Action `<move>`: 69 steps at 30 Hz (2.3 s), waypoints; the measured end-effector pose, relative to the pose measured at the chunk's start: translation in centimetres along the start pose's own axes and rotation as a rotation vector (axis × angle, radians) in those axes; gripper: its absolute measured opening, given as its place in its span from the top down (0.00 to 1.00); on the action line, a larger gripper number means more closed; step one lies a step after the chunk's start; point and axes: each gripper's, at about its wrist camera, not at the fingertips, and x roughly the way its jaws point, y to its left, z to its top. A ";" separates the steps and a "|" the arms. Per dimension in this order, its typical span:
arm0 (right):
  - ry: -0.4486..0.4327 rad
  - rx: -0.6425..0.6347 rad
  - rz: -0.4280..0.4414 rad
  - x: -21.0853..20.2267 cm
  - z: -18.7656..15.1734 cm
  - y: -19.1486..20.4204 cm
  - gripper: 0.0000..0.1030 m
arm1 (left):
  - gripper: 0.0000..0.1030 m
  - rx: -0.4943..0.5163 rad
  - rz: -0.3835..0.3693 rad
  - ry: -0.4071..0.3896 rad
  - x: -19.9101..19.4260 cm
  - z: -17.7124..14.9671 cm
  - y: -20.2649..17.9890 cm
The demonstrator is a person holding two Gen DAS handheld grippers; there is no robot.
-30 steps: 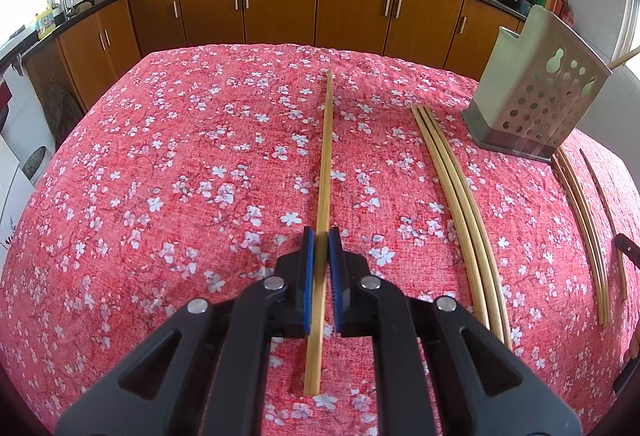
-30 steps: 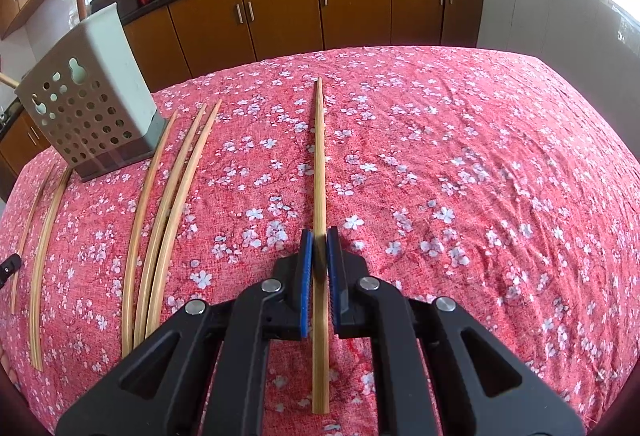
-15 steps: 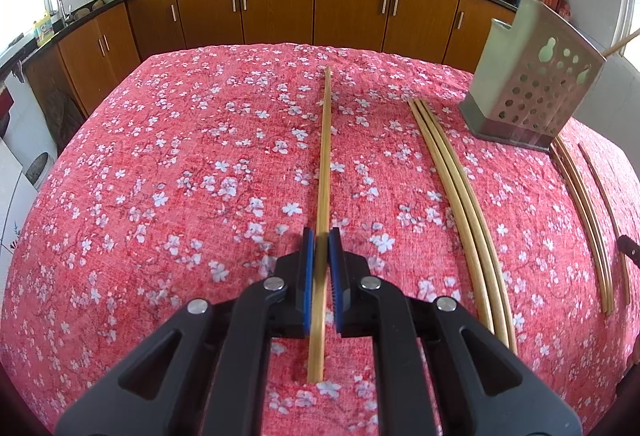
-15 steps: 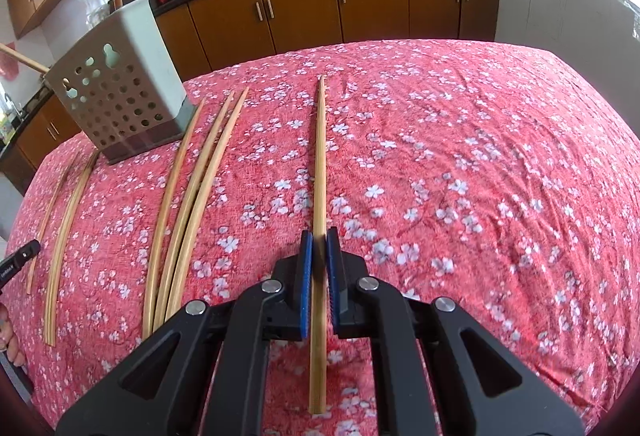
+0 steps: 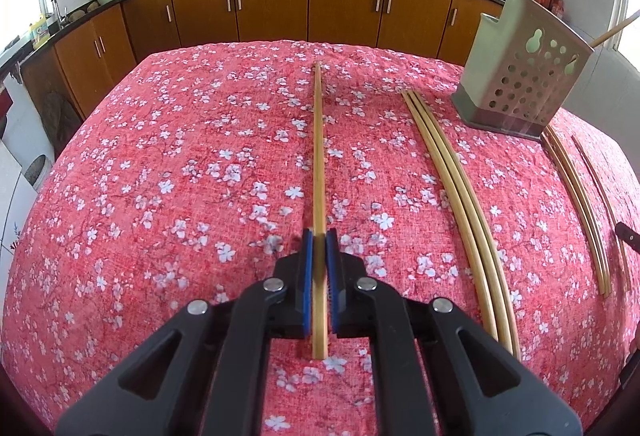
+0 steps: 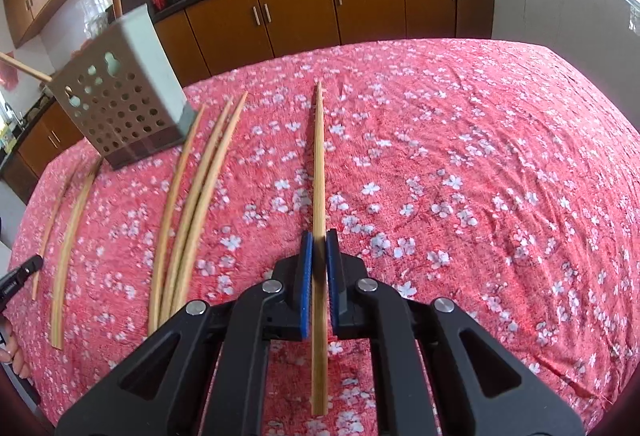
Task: Organize utensils
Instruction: 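Lift the left gripper's chopstick over the holder while the right gripper raises its own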
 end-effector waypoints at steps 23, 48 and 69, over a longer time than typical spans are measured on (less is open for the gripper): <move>-0.334 0.032 0.099 -10.1 6.5 0.7 0.92 | 0.93 -0.028 -0.128 -0.328 -12.4 6.2 -0.5; -0.548 -0.043 0.352 -18.3 14.3 7.5 0.93 | 0.93 0.073 -0.338 -0.554 -23.6 12.6 -7.6; -0.448 -0.090 0.266 -10.8 14.8 11.4 0.92 | 0.92 -0.005 -0.298 -0.516 -15.3 16.9 -10.8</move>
